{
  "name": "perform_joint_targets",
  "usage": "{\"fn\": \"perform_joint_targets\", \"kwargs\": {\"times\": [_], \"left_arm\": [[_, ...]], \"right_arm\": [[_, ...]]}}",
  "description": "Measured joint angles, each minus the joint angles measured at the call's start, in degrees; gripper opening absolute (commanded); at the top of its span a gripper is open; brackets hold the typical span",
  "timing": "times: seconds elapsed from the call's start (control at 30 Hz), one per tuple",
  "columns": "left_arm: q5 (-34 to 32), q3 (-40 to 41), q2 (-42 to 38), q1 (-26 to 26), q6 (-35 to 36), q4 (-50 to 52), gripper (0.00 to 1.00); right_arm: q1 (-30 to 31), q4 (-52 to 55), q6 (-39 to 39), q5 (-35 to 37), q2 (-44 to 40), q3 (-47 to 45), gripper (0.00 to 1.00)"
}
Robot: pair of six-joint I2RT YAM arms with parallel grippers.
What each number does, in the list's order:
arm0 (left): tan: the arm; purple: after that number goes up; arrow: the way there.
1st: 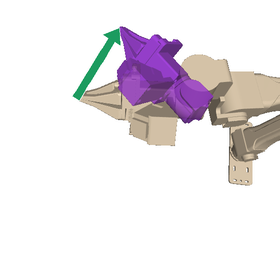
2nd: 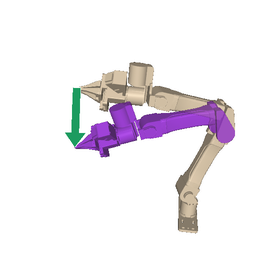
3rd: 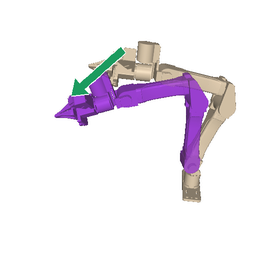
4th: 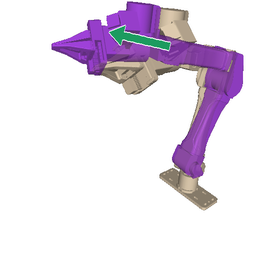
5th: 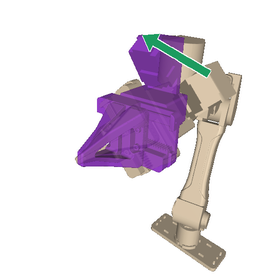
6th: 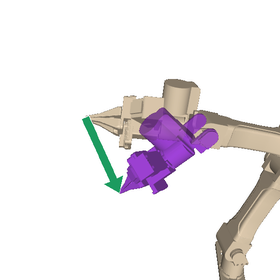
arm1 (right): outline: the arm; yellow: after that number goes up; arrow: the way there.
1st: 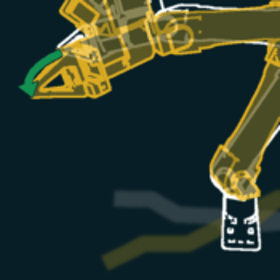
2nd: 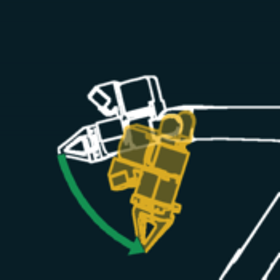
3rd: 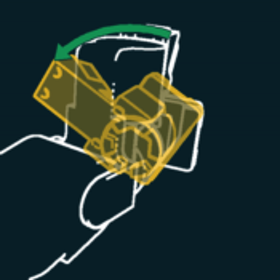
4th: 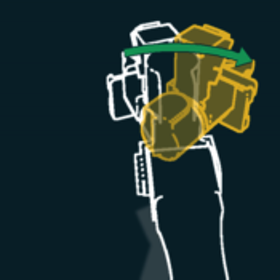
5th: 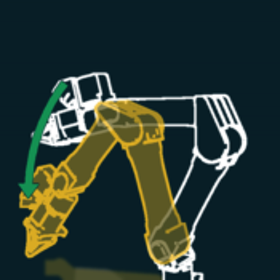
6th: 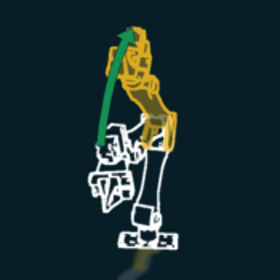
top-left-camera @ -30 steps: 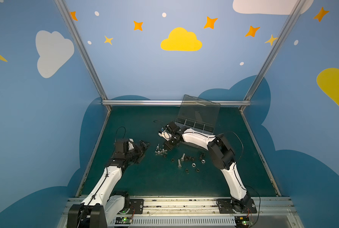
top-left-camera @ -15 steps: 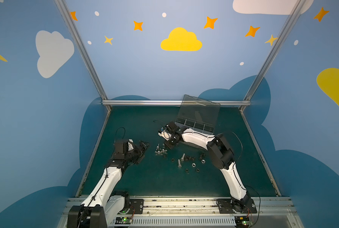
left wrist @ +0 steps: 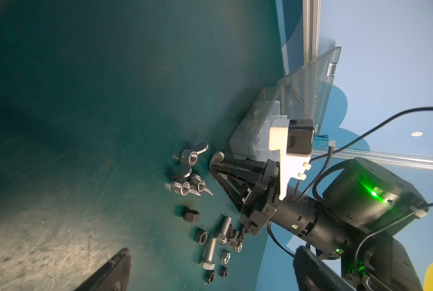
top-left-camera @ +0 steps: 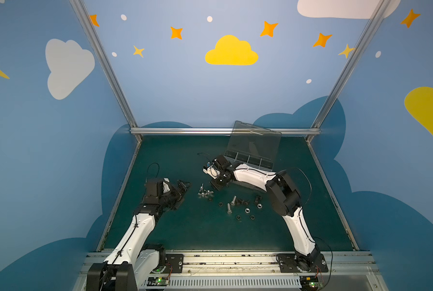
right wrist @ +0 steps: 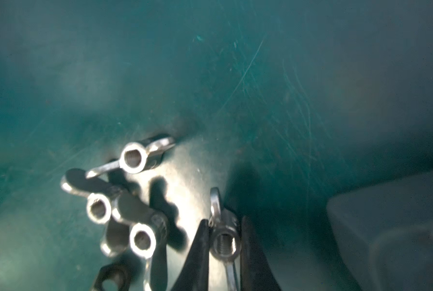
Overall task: Sort the screws and nuts into containers
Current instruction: Pick up the nut from the center of the table.
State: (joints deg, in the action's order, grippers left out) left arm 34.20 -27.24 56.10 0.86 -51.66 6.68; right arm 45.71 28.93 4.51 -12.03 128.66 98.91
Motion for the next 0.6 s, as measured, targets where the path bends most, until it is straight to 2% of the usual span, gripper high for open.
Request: {"fn": "perform_joint_targets", "kwargs": {"times": [0.2,0.33,0.47,0.6], "left_arm": [[0.0,0.2,-0.1,-0.1,0.0,0.0,1.00],[0.0,0.2,-0.1,-0.1,0.0,0.0,0.99],[0.1,0.2,-0.1,-0.1,0.0,0.0,0.99],[0.2,0.2,-0.1,-0.1,0.0,0.0,1.00]], "right_arm": [[-3.4,-1.0,-2.0,-5.3,-6.8,-1.6,0.00],[-5.8,-3.0,-3.3,-6.0,-12.1,-1.9,0.00],[-8.1,-4.5,-3.7,-2.7,-14.2,-0.9,0.00],[-9.7,-4.3,-4.1,2.1,-11.5,2.2,0.00]]}}
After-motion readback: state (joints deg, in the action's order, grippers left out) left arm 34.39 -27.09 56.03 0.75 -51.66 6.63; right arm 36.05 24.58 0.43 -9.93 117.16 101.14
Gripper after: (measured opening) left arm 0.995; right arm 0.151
